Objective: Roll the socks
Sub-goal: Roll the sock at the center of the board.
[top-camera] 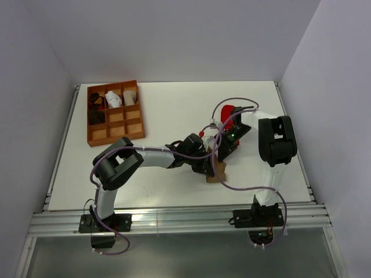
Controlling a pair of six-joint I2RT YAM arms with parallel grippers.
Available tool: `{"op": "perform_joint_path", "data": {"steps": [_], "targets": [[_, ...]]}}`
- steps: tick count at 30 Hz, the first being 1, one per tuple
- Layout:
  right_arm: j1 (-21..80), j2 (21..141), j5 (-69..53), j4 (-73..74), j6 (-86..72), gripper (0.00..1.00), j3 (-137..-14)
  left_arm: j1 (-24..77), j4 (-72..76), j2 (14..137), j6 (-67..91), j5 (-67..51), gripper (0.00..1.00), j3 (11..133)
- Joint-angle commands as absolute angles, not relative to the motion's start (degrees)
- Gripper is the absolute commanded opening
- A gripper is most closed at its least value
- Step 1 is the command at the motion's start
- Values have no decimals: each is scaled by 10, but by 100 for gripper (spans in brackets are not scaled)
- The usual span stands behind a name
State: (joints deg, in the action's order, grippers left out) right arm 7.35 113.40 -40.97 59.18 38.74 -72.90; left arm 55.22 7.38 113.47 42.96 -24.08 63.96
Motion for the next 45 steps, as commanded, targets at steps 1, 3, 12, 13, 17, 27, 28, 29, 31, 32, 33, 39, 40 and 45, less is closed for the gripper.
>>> {"op": "perform_joint_path", "data": {"steps": [1,3,12,13,17,27,28,29,31,32,33,39,40,45], "targets": [[77,1139,-391,574,378,32,-737,561,-16,1137,453,-234,0,646],[83,1139,-392,566,374,31,-737,560,-53,1144,471,-236,0,657],[84,1037,-376,448,338,29,-679,529,-97,1156,551,-327,0,665],[84,1025,-376,438,334,29,-666,521,-94,1156,565,-346,0,662],[76,964,-376,399,333,32,-630,496,-94,1159,589,-376,0,646],[129,817,-389,406,480,42,-522,457,-89,1224,556,-449,0,662],[137,801,-382,396,497,45,-487,456,-86,1228,546,-451,0,660],[147,785,-377,376,506,46,-470,456,-80,1230,542,-456,0,657],[180,738,-367,358,522,49,-426,454,-75,1239,535,-466,0,651],[190,723,-368,346,525,51,-414,453,-76,1242,531,-468,0,651],[198,695,-370,342,527,52,-406,453,-78,1249,528,-469,0,652],[237,642,-387,351,548,59,-377,451,-104,1271,492,-478,0,670],[244,638,-384,348,546,60,-368,450,-107,1275,487,-483,0,673],[311,621,-343,315,535,61,-333,445,-126,1290,467,-490,0,687]]}}
